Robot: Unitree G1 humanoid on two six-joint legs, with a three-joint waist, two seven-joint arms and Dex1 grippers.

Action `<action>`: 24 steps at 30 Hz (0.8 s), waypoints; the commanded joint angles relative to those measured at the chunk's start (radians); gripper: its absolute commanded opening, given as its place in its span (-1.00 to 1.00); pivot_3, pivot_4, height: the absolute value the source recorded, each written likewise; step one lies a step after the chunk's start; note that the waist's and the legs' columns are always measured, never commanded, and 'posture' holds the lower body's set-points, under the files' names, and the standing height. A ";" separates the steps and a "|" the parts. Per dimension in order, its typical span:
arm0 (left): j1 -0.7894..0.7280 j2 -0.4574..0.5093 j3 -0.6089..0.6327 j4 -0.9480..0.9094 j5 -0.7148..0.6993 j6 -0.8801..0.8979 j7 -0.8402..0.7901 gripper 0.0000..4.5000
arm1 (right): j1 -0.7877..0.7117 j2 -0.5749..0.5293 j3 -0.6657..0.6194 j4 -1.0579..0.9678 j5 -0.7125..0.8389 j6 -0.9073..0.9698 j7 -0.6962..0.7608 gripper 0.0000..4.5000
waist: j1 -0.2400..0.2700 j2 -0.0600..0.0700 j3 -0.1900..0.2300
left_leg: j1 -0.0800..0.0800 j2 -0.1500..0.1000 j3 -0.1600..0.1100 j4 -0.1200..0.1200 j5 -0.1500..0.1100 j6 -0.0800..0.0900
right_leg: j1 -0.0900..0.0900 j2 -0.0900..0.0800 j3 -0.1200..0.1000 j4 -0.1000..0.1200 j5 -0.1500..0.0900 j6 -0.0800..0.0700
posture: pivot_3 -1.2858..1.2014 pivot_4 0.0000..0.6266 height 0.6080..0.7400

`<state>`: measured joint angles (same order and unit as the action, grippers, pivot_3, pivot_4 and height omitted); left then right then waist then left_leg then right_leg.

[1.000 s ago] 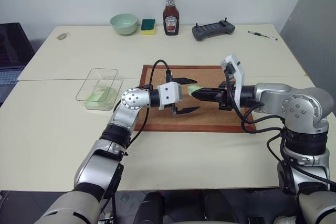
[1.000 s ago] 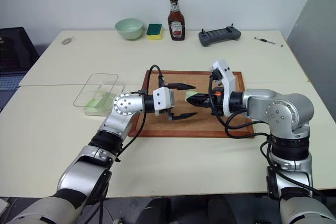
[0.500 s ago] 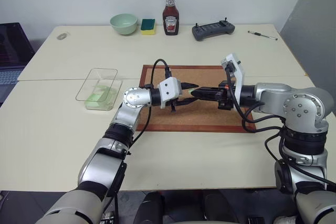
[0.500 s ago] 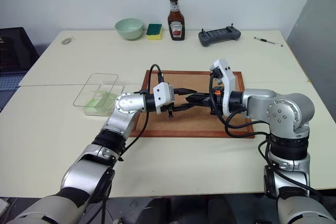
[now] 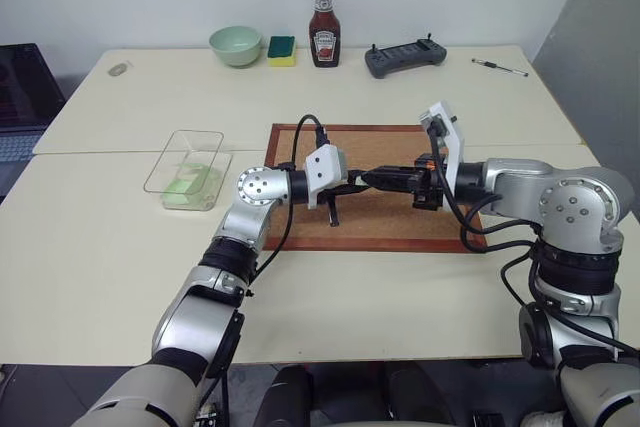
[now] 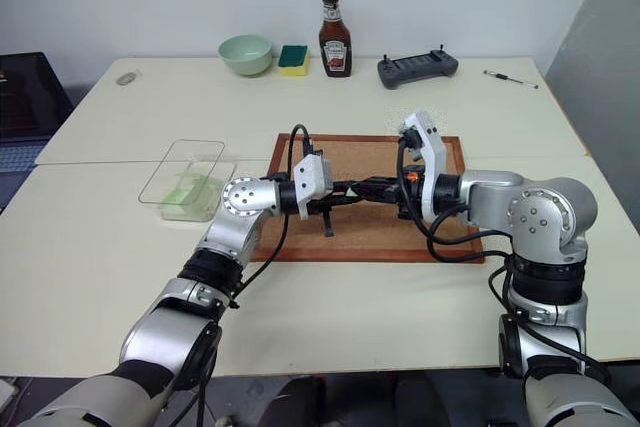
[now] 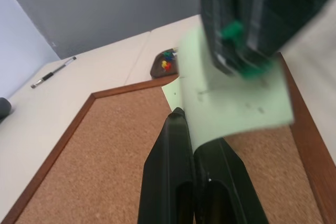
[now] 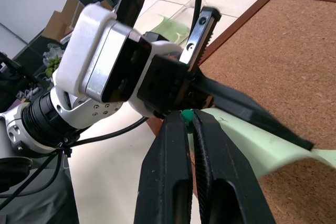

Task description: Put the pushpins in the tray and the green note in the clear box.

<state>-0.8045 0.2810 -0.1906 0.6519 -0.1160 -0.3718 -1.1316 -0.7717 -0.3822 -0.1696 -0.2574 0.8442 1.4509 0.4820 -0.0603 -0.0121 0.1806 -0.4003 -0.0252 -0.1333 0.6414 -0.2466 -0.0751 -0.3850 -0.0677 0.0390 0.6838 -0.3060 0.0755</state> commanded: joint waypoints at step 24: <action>0.051 0.006 0.006 -0.101 -0.013 0.057 -0.016 -1.00 | -0.083 0.075 -0.168 0.048 0.116 0.081 -0.086 -1.00 | 0.000 0.000 0.000 | 0.000 0.000 0.000 0.000 0.000 0.000 | 0.000 0.000 0.000 0.001 0.000 0.000 | 0.03 -0.52 1.00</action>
<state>-0.7545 0.2889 -0.1906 0.5895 -0.1160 -0.3124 -1.1489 -0.8353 -0.3048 -0.3059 -0.1930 0.9305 1.5352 0.4019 -0.0602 -0.0120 0.1806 -0.4003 -0.0252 -0.1331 0.6414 -0.2466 -0.0750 -0.3854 -0.0676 0.0394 0.6849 -0.3060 0.0754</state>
